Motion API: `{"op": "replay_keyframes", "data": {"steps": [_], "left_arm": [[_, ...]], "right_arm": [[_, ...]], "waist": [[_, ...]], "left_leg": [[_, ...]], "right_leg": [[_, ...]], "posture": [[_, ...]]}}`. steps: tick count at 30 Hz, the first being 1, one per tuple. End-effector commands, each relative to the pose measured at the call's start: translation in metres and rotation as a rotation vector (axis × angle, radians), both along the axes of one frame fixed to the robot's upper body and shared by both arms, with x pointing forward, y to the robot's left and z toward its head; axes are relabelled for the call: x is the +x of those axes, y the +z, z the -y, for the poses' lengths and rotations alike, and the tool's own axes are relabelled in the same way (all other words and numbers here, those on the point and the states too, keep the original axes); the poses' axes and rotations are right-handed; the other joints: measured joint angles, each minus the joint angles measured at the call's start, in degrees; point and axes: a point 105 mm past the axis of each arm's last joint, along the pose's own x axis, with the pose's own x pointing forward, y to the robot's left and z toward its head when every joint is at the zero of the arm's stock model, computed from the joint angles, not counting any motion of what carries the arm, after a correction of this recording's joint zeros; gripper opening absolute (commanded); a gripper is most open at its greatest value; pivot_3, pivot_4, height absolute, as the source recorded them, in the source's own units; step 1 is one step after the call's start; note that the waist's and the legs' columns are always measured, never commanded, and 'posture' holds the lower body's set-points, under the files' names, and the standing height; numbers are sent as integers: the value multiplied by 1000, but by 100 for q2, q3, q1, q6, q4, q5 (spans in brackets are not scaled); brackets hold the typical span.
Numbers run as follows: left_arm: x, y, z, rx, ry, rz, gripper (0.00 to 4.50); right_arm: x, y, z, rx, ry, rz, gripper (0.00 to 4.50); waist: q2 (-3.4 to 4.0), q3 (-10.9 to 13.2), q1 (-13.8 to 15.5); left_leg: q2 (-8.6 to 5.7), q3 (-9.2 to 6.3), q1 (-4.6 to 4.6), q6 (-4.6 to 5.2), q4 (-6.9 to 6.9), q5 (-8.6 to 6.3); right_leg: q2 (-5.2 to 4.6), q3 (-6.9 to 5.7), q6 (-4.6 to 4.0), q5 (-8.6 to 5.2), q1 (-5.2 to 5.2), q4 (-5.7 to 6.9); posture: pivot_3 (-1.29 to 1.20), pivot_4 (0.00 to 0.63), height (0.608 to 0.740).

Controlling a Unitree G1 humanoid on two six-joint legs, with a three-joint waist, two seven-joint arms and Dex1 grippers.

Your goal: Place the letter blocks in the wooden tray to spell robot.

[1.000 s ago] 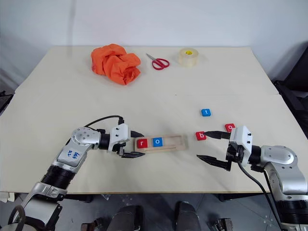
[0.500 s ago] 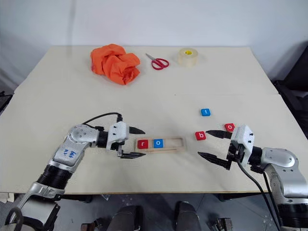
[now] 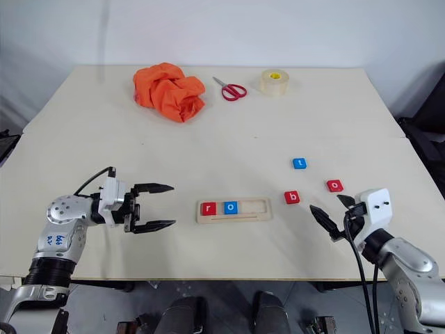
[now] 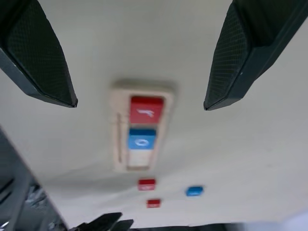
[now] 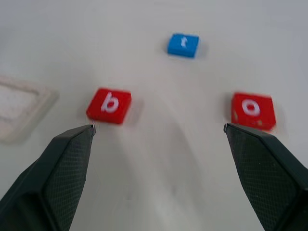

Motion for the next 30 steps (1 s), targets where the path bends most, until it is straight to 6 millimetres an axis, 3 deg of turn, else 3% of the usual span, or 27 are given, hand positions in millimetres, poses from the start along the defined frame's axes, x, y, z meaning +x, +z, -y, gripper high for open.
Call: {"op": "replay_keyframes", "data": {"steps": [1,10,26,30], "left_arm": [[-6,5,-3,-76,-71,-7,4463],[-3,6,-1,-71,-96,-5,4463],[0,12,3,-80,-107,11,4463],[0,14,5,-88,-105,19,4463]], "right_arm": [[-18,4,-11,-35,75,-23,4500],[-32,-1,-3,-42,72,-40,4500],[-31,-7,5,-52,69,-17,4500],[-20,1,4,-43,25,36,4500]], "waist": [[0,0,5],[0,0,-29],[0,0,-24],[-1,0,-28]], "left_leg": [[1,-1,0,-1,-1,-1],[1,-1,2,3,0,-3],[1,-1,1,3,0,-6],[1,-1,1,3,0,-6]], "right_leg": [[0,-1,0,0,0,-1],[2,2,3,1,2,-3],[2,2,4,1,2,-8],[2,2,4,1,2,-8]], "posture": [[0,150,740],[0,150,740],[0,150,740],[0,150,740]]}}
